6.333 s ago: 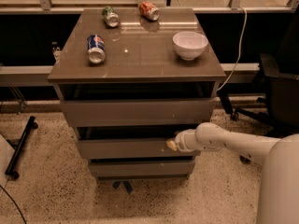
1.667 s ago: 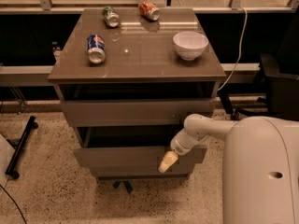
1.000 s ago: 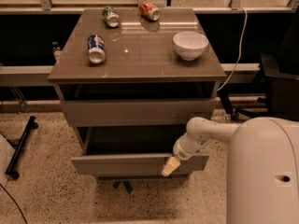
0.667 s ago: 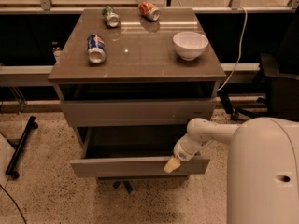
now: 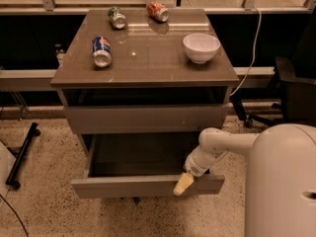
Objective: Open middle drawer
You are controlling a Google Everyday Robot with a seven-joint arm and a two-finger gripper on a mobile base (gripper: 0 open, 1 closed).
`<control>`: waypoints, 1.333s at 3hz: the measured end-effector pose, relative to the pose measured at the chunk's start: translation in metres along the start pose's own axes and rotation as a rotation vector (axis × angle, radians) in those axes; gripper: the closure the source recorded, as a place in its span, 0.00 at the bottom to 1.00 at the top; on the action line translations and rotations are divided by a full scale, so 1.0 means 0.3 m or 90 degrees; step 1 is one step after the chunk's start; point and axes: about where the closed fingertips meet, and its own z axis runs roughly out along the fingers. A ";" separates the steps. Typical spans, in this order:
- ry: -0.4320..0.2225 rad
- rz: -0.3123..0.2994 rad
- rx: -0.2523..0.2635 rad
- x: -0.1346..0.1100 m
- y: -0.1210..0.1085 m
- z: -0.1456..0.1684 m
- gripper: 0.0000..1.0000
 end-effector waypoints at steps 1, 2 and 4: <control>0.001 0.000 -0.002 0.001 0.004 0.006 0.00; 0.034 -0.025 -0.018 0.006 0.041 0.022 0.00; 0.081 -0.036 -0.069 0.111 0.210 0.016 0.00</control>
Offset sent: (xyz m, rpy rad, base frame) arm -0.0286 0.0133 -0.0056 -0.1010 0.0747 0.1582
